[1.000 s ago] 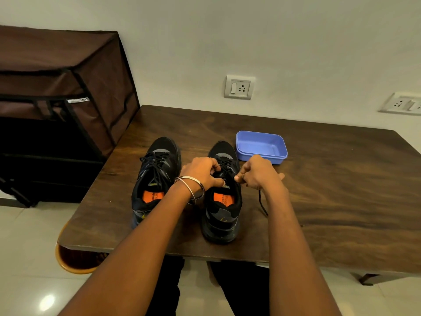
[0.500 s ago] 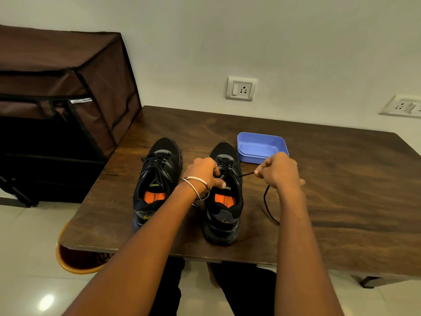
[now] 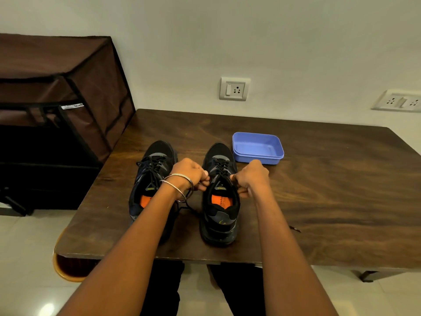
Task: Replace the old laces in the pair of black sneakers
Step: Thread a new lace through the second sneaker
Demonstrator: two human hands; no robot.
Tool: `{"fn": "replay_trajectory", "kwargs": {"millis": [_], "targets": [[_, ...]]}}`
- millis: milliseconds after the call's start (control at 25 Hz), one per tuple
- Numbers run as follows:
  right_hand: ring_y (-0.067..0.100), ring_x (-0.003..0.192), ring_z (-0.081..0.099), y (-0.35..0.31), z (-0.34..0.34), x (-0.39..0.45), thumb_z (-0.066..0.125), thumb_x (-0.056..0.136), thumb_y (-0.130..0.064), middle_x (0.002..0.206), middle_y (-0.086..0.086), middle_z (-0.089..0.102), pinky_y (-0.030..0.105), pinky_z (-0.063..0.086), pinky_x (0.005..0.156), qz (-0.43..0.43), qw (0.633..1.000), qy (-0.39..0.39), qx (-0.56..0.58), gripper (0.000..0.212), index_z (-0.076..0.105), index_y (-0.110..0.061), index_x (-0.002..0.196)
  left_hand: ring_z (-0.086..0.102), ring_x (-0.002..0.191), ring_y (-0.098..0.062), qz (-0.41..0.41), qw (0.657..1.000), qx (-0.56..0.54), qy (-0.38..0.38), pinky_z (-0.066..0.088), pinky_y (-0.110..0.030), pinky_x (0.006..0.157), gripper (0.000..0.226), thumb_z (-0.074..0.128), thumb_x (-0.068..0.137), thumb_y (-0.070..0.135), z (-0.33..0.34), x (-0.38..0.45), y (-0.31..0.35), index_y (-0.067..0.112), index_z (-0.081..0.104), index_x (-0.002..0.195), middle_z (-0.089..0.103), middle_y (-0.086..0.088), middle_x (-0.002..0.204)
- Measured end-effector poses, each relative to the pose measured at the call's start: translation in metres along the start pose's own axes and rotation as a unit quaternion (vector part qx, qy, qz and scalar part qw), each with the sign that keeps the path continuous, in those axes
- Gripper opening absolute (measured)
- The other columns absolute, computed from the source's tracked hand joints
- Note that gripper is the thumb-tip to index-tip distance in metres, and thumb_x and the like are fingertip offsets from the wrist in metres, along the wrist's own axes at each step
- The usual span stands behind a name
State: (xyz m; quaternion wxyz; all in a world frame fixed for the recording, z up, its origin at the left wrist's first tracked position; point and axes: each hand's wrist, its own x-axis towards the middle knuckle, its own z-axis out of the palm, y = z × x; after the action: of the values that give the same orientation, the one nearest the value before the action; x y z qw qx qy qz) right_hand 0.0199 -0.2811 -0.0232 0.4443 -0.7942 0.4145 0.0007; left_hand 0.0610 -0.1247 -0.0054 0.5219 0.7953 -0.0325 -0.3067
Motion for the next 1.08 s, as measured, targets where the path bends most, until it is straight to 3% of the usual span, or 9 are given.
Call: {"fn": "replay_trajectory", "kwargs": {"millis": [160, 280, 400, 480, 520, 680, 800, 920, 1080], "targets": [[0.022, 0.047, 0.055, 0.002, -0.003, 0.002, 0.071, 0.084, -0.015, 0.074, 0.013, 0.065, 0.032, 0.055, 0.050, 0.032, 0.997, -0.010, 0.068, 0.019, 0.068, 0.003, 0.088, 0.056, 0.050, -0.016, 0.013, 0.999, -0.012, 0.037, 0.047, -0.025, 0.048, 0.015, 0.056, 0.094, 0.002, -0.009, 0.005, -0.003, 0.001, 0.065, 0.082, 0.064, -0.011, 0.069], [0.021, 0.055, 0.050, -0.001, 0.002, 0.001, 0.083, 0.074, -0.029, 0.072, 0.008, 0.060, 0.033, 0.052, 0.055, 0.040, 0.995, -0.041, 0.081, 0.031, 0.067, -0.005, 0.086, 0.058, 0.058, -0.016, 0.039, 0.994, -0.091, 0.043, 0.051, -0.028, 0.057, 0.017, 0.052, 0.097, 0.005, -0.012, 0.006, 0.003, 0.000, 0.068, 0.095, 0.067, -0.010, 0.074], [0.028, 0.067, 0.061, -0.004, 0.007, 0.004, 0.084, 0.065, -0.014, 0.077, 0.012, 0.068, 0.039, 0.058, 0.066, 0.008, 0.995, -0.030, 0.091, 0.025, 0.071, -0.004, 0.083, 0.064, 0.064, -0.015, 0.061, 0.991, -0.123, -0.003, 0.059, -0.028, 0.061, 0.025, 0.044, 0.100, 0.000, -0.007, 0.000, 0.010, 0.003, 0.069, 0.100, 0.069, -0.009, 0.080], [0.027, 0.072, 0.066, -0.009, 0.003, 0.000, 0.076, 0.075, -0.003, 0.076, 0.011, 0.070, 0.037, 0.056, 0.067, -0.044, 0.994, -0.013, 0.100, 0.005, 0.073, -0.006, 0.074, 0.067, 0.065, -0.016, 0.087, 0.987, -0.132, -0.028, 0.061, -0.029, 0.060, 0.026, 0.048, 0.094, -0.011, -0.006, 0.001, 0.009, 0.003, 0.069, 0.098, 0.069, -0.010, 0.081], [0.026, 0.078, 0.069, -0.010, 0.001, -0.002, 0.073, 0.080, -0.001, 0.078, 0.010, 0.072, 0.039, 0.058, 0.073, -0.081, 0.992, -0.007, 0.095, 0.009, 0.073, -0.009, 0.074, 0.068, 0.066, -0.016, 0.103, 0.985, -0.130, -0.038, 0.061, -0.030, 0.060, 0.026, 0.053, 0.090, -0.014, -0.005, 0.003, 0.007, 0.003, 0.070, 0.099, 0.069, -0.009, 0.081], [0.022, 0.096, 0.068, -0.014, -0.004, -0.012, 0.071, 0.088, -0.009, 0.098, 0.011, 0.074, 0.039, 0.056, 0.088, -0.246, 0.969, -0.012, -0.027, 0.016, 0.077, -0.009, 0.102, 0.068, 0.062, -0.011, 0.176, 0.983, -0.033, 0.040, 0.060, -0.027, 0.059, 0.015, 0.072, 0.082, 0.001, 0.001, 0.011, 0.001, 0.004, 0.074, 0.096, 0.070, -0.008, 0.077], [0.023, 0.095, 0.067, -0.014, -0.007, -0.008, 0.071, 0.089, -0.010, 0.096, 0.010, 0.074, 0.040, 0.057, 0.087, -0.261, 0.962, -0.050, -0.055, 0.012, 0.079, -0.012, 0.098, 0.062, 0.076, -0.002, 0.296, 0.939, 0.116, 0.129, 0.054, -0.015, 0.073, 0.013, 0.079, 0.077, 0.012, 0.004, 0.016, 0.004, 0.013, 0.078, 0.090, 0.068, 0.005, 0.086], [0.024, 0.092, 0.067, -0.011, -0.013, -0.008, 0.070, 0.087, -0.003, 0.088, 0.010, 0.073, 0.042, 0.057, 0.087, -0.233, 0.965, -0.102, -0.056, 0.013, 0.078, -0.012, 0.090, 0.060, 0.104, -0.006, 0.353, 0.919, 0.168, 0.051, 0.045, -0.011, 0.089, 0.012, 0.079, 0.076, 0.008, -0.003, 0.022, 0.002, 0.014, 0.078, 0.086, 0.067, 0.004, 0.114], [0.025, 0.090, 0.070, -0.003, -0.025, -0.007, 0.066, 0.087, 0.005, 0.086, 0.013, 0.073, 0.042, 0.057, 0.090, -0.218, 0.970, -0.111, 0.009, 0.015, 0.075, -0.005, 0.094, 0.067, 0.087, -0.008, 0.355, 0.909, 0.218, 0.015, 0.053, -0.023, 0.085, 0.010, 0.076, 0.080, 0.011, -0.003, 0.025, 0.001, 0.020, 0.077, 0.084, 0.073, 0.006, 0.086]]}}
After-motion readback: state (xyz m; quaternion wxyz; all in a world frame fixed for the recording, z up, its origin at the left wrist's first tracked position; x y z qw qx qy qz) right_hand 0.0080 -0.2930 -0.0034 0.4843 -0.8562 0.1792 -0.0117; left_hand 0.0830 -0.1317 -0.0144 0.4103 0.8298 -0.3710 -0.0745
